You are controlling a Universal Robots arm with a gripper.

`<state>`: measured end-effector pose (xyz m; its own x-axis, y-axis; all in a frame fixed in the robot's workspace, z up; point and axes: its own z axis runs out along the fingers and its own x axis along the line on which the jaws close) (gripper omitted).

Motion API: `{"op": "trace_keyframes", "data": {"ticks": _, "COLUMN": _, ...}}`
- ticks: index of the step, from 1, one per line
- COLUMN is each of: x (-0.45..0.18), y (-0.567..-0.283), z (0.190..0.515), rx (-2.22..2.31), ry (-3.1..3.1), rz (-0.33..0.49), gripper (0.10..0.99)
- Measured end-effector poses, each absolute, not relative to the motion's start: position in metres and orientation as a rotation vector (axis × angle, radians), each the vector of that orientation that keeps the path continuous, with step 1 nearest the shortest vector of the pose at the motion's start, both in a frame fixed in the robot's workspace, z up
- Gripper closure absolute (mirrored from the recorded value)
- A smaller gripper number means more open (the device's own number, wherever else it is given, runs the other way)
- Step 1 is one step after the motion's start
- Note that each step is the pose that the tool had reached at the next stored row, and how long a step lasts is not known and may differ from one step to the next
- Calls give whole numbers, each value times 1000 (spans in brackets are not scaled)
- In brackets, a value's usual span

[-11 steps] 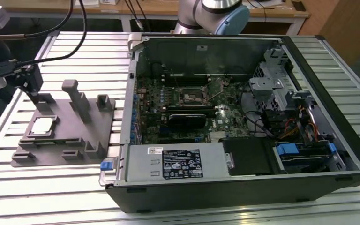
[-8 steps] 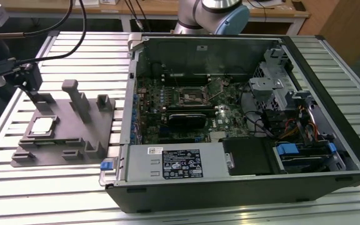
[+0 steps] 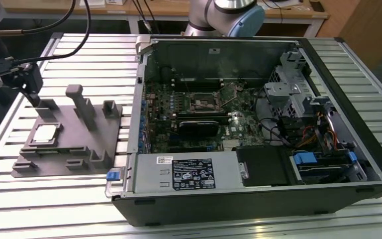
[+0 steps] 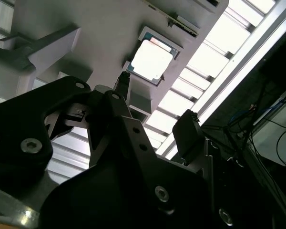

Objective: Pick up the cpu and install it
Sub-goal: 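Pick up the cpu and move it towards the insertion slot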

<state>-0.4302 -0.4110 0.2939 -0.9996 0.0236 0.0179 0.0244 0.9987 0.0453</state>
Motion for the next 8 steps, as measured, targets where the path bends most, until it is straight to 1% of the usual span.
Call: {"op": "trace_keyframes", "data": {"ticks": 8, "x": -430, "y": -411, "z": 294, "rx": -38, "ry": -3123, "rz": -71, "gripper": 439}}
